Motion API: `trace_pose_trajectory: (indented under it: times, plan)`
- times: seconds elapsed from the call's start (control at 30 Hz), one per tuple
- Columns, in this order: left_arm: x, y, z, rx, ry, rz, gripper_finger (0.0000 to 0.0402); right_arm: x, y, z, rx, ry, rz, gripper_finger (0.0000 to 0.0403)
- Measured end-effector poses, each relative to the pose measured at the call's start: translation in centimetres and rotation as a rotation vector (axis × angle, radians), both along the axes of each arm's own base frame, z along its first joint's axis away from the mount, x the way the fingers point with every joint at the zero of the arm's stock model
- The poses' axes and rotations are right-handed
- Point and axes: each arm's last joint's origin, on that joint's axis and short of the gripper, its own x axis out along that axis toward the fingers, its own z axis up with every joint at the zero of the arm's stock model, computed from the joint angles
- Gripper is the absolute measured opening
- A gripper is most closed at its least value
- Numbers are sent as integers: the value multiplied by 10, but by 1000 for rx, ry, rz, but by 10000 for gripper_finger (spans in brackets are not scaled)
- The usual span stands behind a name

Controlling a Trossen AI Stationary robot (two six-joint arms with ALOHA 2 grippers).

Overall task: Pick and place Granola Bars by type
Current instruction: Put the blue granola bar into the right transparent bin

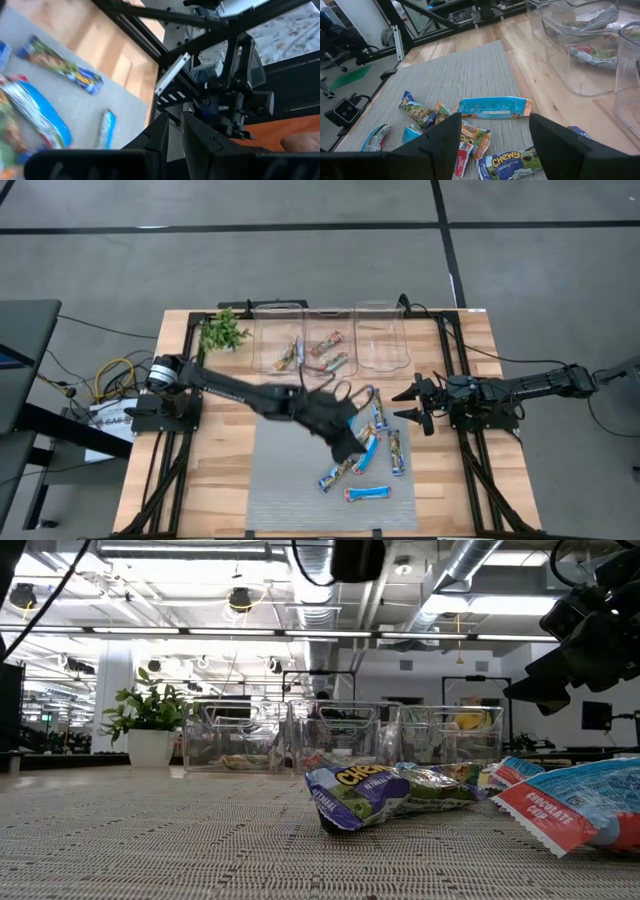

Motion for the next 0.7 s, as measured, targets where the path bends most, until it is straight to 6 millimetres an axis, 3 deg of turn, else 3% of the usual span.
trace_pose_trajectory:
  times: [0.17,0.3,0.57,0.7]
  plan:
    - [-10,-36,0,-16,18,-5,43,0,0,0,0,0,0,225]
    - [-16,-52,0,-18,20,-29,43,0,0,0,0,0,0,225]
    - [-18,-56,-2,-18,45,4,43,0,0,0,0,0,0,225]
    - [-23,-51,-16,46,190,105,43,0,0,0,0,0,0,225]
